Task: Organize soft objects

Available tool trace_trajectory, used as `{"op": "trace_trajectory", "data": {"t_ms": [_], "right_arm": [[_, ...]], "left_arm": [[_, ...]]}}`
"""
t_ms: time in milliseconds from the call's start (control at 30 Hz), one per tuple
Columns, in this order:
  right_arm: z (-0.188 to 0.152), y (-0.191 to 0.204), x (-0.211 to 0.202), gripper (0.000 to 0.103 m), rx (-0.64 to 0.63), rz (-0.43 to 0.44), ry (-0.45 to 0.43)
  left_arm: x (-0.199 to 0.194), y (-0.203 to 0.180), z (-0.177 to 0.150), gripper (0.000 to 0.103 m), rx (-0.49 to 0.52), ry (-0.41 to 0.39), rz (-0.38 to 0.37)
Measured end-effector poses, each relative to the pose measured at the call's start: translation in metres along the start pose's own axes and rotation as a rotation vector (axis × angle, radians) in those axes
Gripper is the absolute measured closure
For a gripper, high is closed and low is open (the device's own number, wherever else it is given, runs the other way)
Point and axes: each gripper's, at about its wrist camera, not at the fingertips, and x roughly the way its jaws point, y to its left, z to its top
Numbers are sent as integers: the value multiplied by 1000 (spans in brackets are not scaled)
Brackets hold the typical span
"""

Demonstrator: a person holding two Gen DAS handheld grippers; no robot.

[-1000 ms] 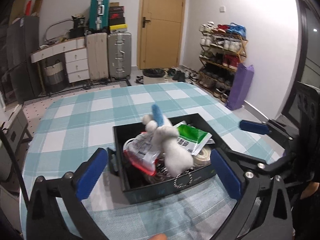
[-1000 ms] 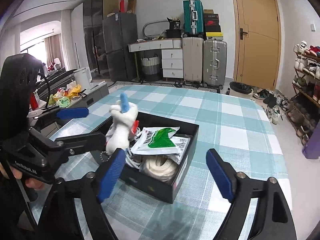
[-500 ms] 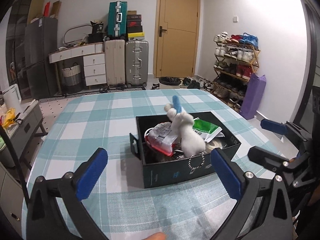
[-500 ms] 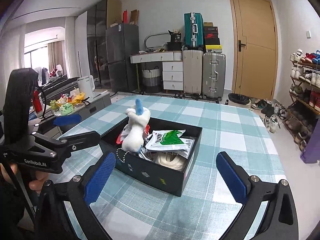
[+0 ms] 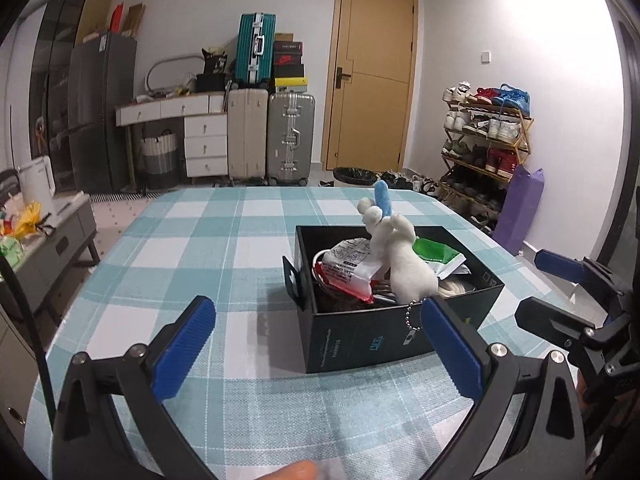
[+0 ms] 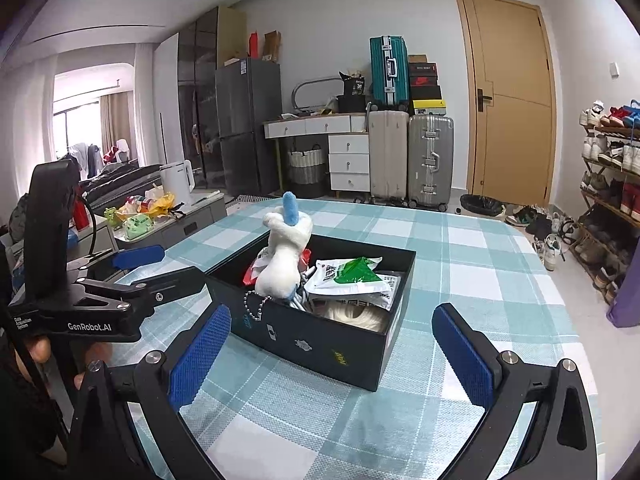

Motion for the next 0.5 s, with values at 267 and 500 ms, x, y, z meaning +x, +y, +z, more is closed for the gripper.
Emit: {"op": "trace_trajectory", "data": {"t_ms": [267, 500], "right_arm": [[-7, -2, 2, 1, 3, -16, -14], [-8, -1, -2, 1, -8, -21, -39]], "left_arm": [[5, -1, -4, 0, 7, -3, 9], [3, -1, -3, 0, 11, -11, 18]]}}
